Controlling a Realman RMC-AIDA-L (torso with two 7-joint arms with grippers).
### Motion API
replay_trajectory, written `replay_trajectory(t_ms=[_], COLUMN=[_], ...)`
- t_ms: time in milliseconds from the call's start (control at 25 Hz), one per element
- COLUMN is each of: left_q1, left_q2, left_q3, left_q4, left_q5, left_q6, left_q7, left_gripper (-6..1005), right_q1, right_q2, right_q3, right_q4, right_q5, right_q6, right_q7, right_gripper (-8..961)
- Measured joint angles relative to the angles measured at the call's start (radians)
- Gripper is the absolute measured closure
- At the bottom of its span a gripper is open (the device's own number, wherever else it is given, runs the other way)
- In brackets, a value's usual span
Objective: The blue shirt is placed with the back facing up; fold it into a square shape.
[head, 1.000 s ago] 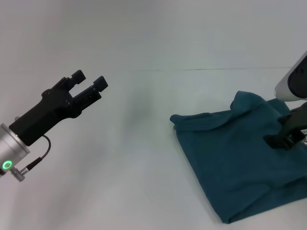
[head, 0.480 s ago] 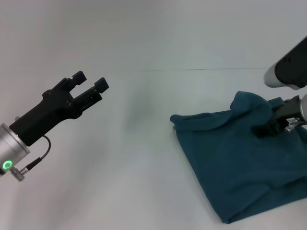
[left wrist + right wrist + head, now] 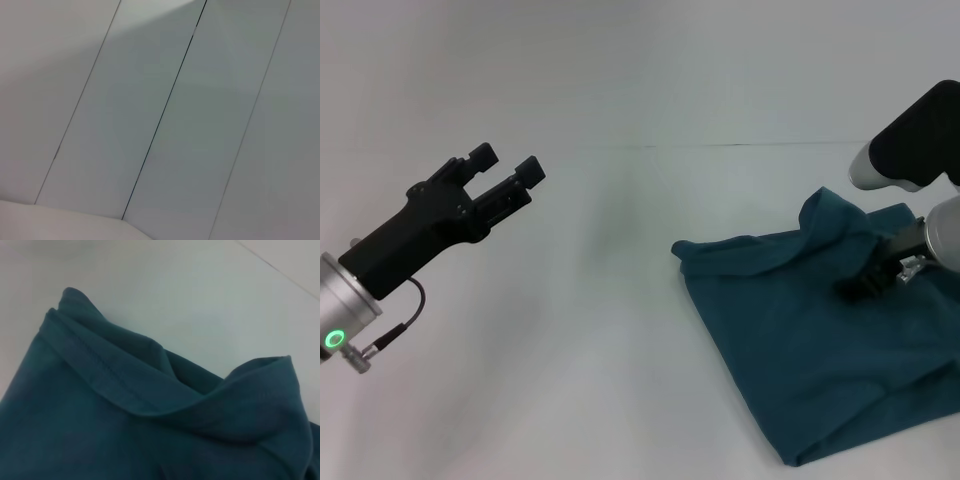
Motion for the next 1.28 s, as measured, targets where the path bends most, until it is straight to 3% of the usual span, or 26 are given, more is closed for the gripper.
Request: replay_trajectory(t_ms=[80, 320, 400, 640, 1280], left_q1=[0.0, 0.0, 0.0, 0.005, 0.009], left_q2=[0.0, 0.0, 0.0, 0.0, 0.0], left_q3=[-0.001, -0.001, -0.001, -0.001, -0.009], left_q4=[0.0, 0.0, 0.0, 0.0, 0.0], left_q5=[0.0, -0.001, -0.001, -0.001, 0.006], left_q6=[0.0, 0.003, 0.004, 0.006, 0.023], left_q7=[-0.001, -0.002, -0.002, -0.001, 0.003], left_gripper=[111, 112, 112, 112, 111], right_q1=[0.001, -0.001, -0.002, -0.001, 0.026], right_q2=[0.001, 0.001, 0.002, 0.001, 0.003], right_q3=[0.0, 0.004, 0.004, 0.005, -0.005], right_q4=[0.001, 0.001, 0.001, 0.003, -0.003], right_q5=[0.004, 0.007, 0.005, 0.039, 0.116], right_q6=[0.002, 0.005, 0.005, -0.012, -0.075], right_q7=[0.0, 0.012, 0.013, 0.013, 0.023], right_gripper=[135, 290, 537, 783, 875])
